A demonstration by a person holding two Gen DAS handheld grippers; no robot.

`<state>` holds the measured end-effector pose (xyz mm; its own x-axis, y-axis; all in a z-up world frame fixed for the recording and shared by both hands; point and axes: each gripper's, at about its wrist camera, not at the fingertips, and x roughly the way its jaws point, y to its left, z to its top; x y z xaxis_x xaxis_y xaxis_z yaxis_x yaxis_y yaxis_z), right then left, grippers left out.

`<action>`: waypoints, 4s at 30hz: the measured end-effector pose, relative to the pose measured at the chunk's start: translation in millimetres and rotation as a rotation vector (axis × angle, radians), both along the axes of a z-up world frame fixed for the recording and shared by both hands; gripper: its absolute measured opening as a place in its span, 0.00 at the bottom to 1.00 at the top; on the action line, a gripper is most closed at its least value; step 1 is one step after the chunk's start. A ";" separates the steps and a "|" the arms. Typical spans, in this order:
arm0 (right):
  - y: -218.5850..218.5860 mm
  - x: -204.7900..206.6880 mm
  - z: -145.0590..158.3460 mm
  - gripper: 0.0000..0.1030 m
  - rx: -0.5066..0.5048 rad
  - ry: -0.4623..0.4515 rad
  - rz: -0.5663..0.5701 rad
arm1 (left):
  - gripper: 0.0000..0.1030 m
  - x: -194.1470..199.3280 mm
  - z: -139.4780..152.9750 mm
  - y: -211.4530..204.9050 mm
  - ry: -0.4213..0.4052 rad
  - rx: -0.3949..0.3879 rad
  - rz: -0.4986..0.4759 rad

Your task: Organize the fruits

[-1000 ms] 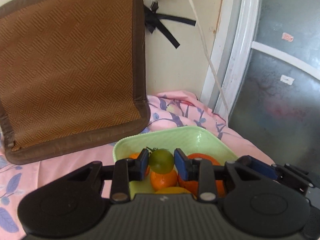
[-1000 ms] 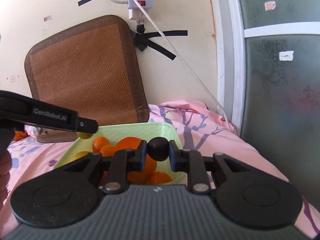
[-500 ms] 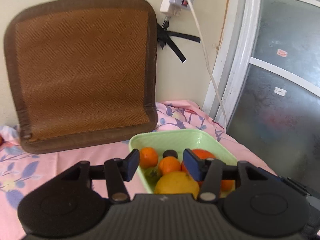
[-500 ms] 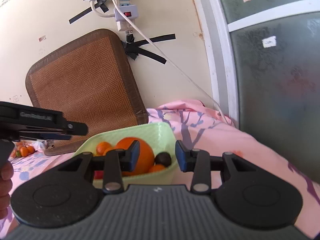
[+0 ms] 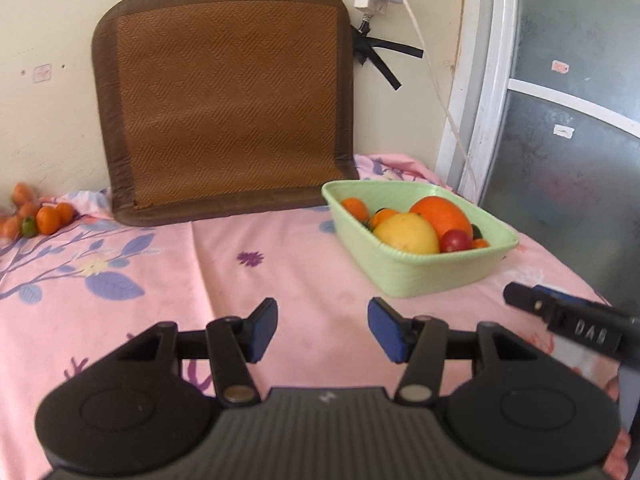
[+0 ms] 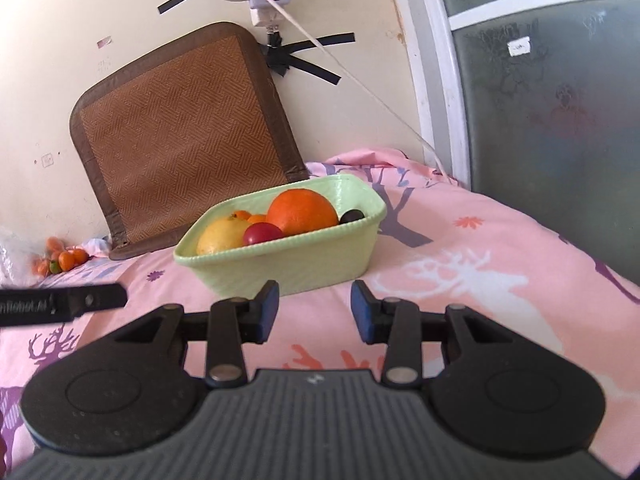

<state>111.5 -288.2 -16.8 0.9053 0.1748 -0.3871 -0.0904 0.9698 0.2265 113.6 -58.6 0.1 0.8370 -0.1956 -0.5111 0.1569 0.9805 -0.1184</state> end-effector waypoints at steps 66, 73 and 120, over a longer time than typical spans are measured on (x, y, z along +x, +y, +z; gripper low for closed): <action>-1.9 5.8 -1.7 0.45 0.050 0.040 0.065 | 0.57 5.8 -15.4 -0.8 0.059 -0.001 0.006; -0.8 7.5 -2.1 0.45 0.044 0.049 0.068 | 0.57 5.7 -15.1 0.8 0.057 -0.007 0.011; 34.5 -59.2 22.3 0.63 0.054 0.156 0.143 | 1.00 -70.2 30.1 -7.6 0.030 0.173 0.174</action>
